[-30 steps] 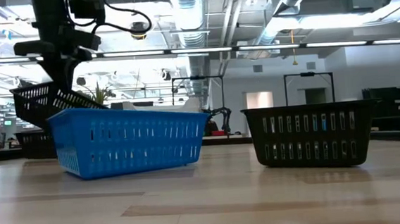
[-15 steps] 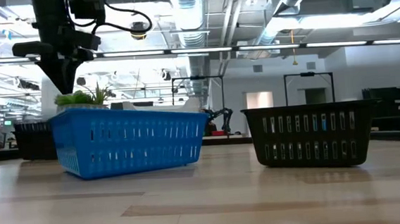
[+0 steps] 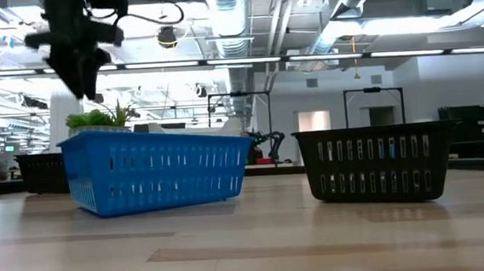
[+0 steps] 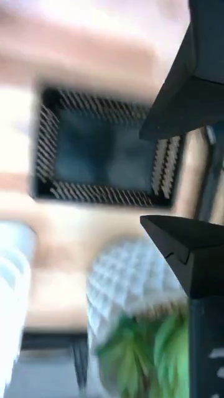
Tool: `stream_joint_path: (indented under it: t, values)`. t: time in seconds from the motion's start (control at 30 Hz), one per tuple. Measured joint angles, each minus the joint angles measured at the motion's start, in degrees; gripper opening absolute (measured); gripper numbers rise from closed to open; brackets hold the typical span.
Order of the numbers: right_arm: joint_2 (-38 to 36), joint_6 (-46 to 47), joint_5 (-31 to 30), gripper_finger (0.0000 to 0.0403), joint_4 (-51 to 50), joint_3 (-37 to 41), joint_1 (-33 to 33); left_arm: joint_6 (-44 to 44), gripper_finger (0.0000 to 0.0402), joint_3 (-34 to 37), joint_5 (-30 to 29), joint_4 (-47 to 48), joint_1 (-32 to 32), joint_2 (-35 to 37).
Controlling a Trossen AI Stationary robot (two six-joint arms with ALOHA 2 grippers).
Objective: Stack baskets by color
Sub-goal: Move the blue bin from top right to middle table
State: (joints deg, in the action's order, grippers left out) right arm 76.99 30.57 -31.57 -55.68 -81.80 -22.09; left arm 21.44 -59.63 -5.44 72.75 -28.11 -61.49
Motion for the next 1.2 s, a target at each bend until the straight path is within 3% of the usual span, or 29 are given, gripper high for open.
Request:
stream_joint_path:
  t: [0.23, 0.3, 0.53, 0.8, 1.2]
  values:
    - [0.0, -0.17, 0.02, 0.0239, 0.0, 0.0, 0.0, -16.86, 0.018, -2.24, 15.01, 2.75, 5.89, 0.35]
    - [0.0, 0.49, 0.0, 0.0239, -0.02, 0.0, 0.0, -21.16, 0.0178, -1.7, 16.38, 0.44, 8.78, 0.38]
    - [1.1, 14.97, -5.71, 0.0239, -5.52, 0.0, 2.83, -37.21, 0.0176, -0.12, 9.47, -15.69, 16.72, -0.39]
    - [10.77, 26.7, -6.99, 0.0239, -24.14, 1.28, 13.82, -41.62, 0.0176, -0.12, 7.44, -21.64, 20.5, -0.48]
    - [16.1, 21.98, 1.92, 0.0239, -6.89, 17.17, 33.41, -43.5, 0.0176, -0.1, 5.65, -20.75, 25.29, -0.48]
